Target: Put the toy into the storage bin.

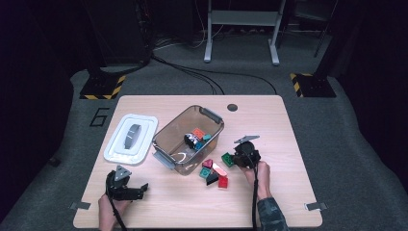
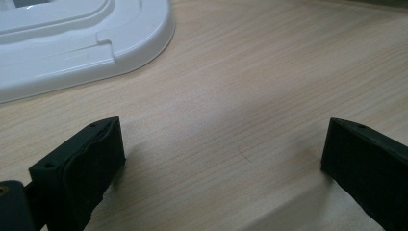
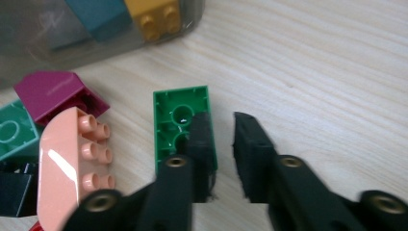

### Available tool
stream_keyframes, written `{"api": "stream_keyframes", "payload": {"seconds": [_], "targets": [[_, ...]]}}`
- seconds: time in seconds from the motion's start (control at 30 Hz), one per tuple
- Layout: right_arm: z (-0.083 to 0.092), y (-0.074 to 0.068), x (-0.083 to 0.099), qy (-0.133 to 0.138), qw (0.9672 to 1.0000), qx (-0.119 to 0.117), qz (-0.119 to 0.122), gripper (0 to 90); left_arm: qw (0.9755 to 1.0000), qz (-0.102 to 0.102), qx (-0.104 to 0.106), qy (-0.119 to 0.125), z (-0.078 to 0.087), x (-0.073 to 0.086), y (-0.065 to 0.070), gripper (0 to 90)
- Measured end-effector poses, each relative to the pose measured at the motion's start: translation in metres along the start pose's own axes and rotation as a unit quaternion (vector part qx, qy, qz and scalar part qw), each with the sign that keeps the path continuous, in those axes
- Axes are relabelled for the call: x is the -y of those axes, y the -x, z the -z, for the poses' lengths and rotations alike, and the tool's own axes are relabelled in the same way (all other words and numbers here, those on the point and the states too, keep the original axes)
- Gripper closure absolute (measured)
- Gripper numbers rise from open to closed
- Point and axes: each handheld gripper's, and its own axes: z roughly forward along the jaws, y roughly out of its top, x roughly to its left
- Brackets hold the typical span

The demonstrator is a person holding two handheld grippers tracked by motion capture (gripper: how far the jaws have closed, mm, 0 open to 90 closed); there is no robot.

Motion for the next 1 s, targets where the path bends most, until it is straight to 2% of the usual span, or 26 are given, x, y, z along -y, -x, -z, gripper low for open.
{"api": "stream_keyframes", "payload": {"seconds": [0.03,0.13,0.17,0.23,0.33,0.53,0.57,0.6,0.83,1.0], "targets": [[0.002,0.0,0.0,0.0,1.0,0.001,-0.007,59.7,1.0,0.0,0.0,0.0,0.0,0.0,0.0,1.0],[0.006,-0.001,0.003,0.012,0.9999,-0.01,-0.008,41.5,1.0,0.001,-0.002,-0.001,0.0,0.0,0.0,1.1],[0.006,-0.003,0.003,0.013,0.9998,-0.013,-0.005,37.1,1.0,0.005,0.0,-0.001,0.0,0.0,0.001,1.1],[0.004,-0.008,0.006,0.017,0.9998,-0.013,-0.001,34.7,1.0,0.005,-0.001,-0.001,0.0,0.0,0.001,1.1],[-0.001,-0.014,0.011,0.01,0.9998,-0.01,0.014,38.7,1.0,0.004,0.0,-0.001,0.0,0.0,0.0,1.1],[-0.007,-0.015,0.019,0.008,0.9998,-0.005,0.015,49.0,1.0,0.0,-0.001,-0.002,0.0,0.0,0.0,1.1],[-0.007,-0.015,0.02,0.01,0.9997,-0.002,0.021,56.1,1.0,0.0,-0.001,-0.002,0.0,0.0,0.0,1.1],[-0.007,-0.015,0.021,0.01,0.9998,-0.003,0.019,57.6,1.0,0.0,-0.001,-0.002,0.0,0.0,0.0,1.1],[-0.005,-0.015,0.022,0.012,0.9995,0.003,0.028,58.8,1.0,0.0,-0.001,-0.002,0.0,0.0,0.0,1.1],[0.002,-0.014,0.019,0.024,0.9994,0.001,0.023,58.8,1.0,0.0,-0.001,-0.002,0.0,0.0,0.0,1.1]]}}
